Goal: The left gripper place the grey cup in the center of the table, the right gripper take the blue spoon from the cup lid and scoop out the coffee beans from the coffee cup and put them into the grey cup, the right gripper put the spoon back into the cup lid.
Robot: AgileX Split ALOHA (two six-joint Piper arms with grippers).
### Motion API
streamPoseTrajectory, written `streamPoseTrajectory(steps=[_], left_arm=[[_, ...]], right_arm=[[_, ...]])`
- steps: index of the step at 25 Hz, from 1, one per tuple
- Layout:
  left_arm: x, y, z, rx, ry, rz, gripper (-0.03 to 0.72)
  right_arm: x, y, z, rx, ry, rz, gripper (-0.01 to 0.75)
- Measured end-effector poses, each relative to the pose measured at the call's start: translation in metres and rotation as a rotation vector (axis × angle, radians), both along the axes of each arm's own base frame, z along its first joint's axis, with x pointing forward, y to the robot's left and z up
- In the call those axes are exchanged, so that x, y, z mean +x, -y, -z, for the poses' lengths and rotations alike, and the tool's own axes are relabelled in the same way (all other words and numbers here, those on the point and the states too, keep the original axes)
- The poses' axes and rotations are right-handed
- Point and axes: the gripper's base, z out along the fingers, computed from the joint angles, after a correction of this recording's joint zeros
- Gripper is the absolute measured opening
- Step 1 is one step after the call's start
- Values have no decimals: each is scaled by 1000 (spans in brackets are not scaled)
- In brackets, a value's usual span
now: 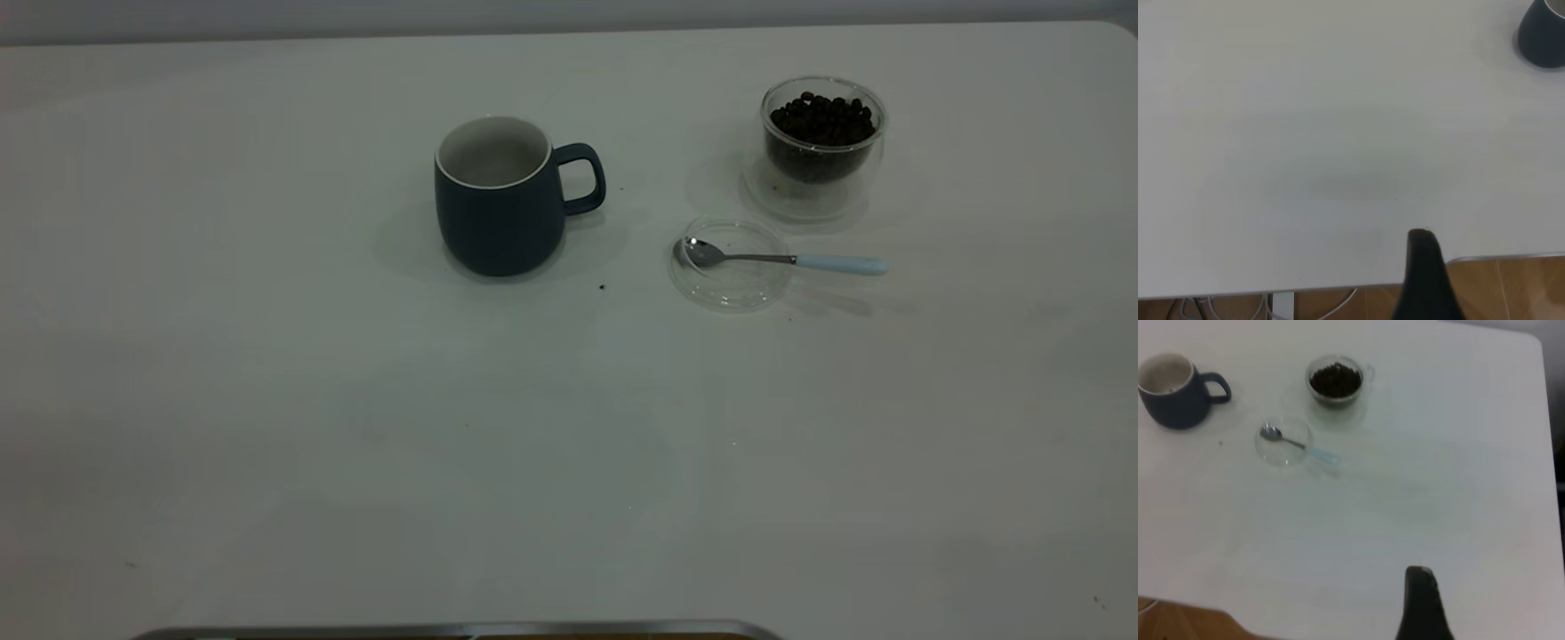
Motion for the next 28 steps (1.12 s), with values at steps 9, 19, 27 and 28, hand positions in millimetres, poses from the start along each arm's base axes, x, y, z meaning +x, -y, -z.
streamPoseTrajectory(steps=[9, 19, 27, 28], left_arm=[[0, 0, 0, 0, 0, 0, 592], [0, 0, 0, 0, 0, 0, 592], [0, 0, 0, -1, 0, -1, 592], [0, 0, 0, -1, 0, -1, 592]], right_arm=[[0, 4, 65, 45, -7, -17, 554], [-20, 15, 72, 23, 109, 83, 543], [-20, 15, 72, 37, 108, 87, 543], [-20, 15, 72, 37, 108, 87, 543]])
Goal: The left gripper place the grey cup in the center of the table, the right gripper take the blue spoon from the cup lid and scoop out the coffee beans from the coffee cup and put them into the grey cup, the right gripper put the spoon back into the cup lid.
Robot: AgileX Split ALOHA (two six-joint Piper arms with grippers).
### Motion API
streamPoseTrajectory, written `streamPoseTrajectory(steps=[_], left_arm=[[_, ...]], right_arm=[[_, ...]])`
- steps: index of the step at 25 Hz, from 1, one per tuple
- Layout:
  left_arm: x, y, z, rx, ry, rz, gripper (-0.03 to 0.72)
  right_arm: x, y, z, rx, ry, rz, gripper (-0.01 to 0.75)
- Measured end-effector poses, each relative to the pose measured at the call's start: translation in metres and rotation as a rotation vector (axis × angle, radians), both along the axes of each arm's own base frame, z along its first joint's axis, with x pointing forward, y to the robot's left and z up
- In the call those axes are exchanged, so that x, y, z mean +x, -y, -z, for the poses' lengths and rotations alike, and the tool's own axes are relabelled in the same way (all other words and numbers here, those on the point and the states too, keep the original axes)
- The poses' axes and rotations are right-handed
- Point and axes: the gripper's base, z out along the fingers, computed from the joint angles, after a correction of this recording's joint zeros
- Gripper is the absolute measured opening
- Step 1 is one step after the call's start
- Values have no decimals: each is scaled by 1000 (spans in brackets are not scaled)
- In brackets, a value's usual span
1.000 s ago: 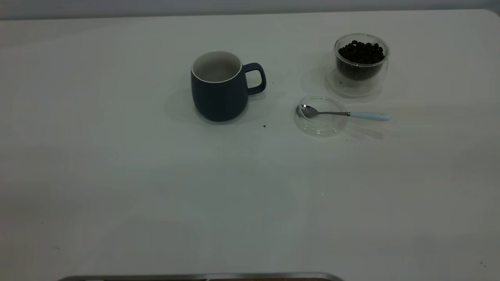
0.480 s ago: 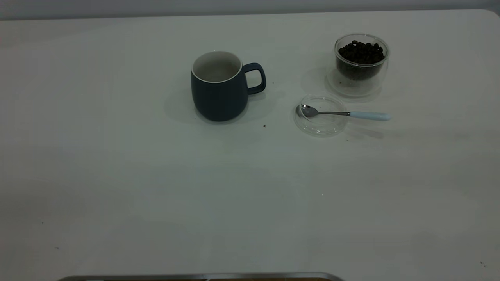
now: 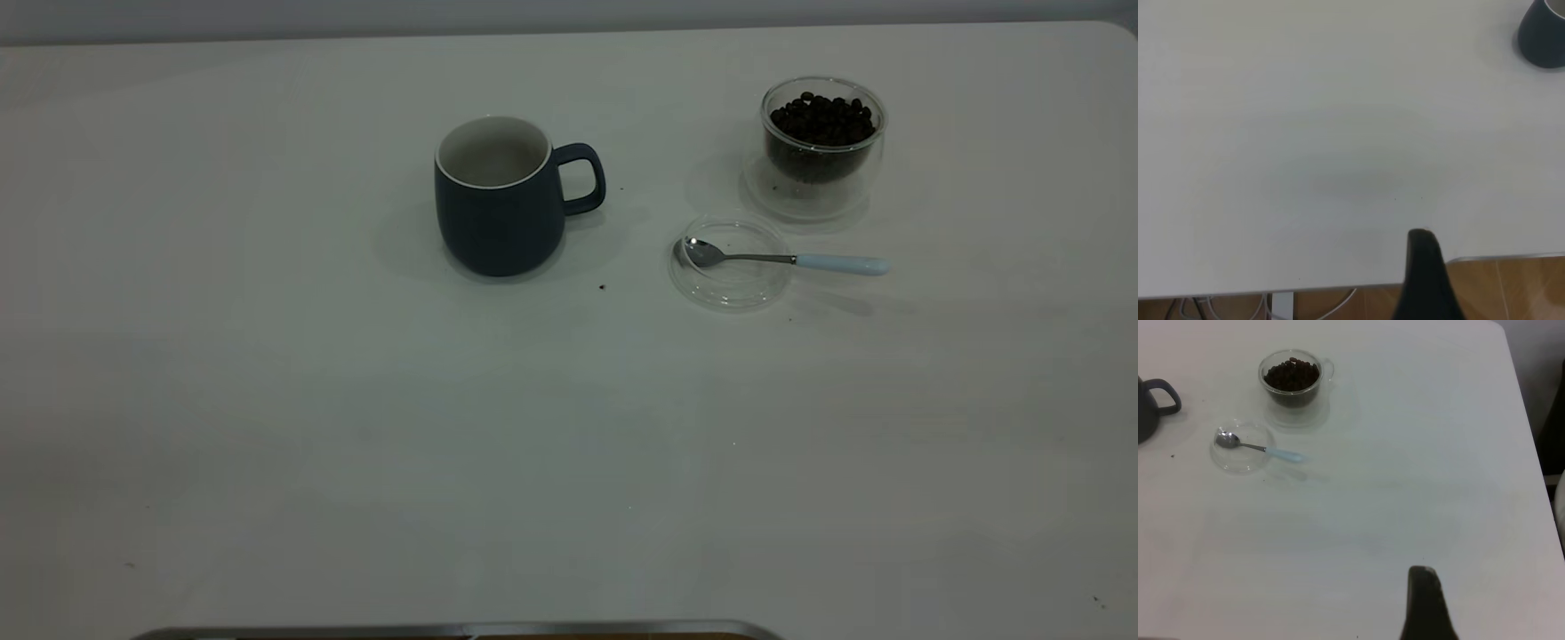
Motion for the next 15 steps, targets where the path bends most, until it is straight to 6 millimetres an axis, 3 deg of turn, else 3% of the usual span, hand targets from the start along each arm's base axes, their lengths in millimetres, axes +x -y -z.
streamPoseTrajectory(steps=[15], left_arm=[[0, 0, 0, 0, 0, 0, 592]], right_arm=[[0, 0, 0, -7, -1, -3, 543]])
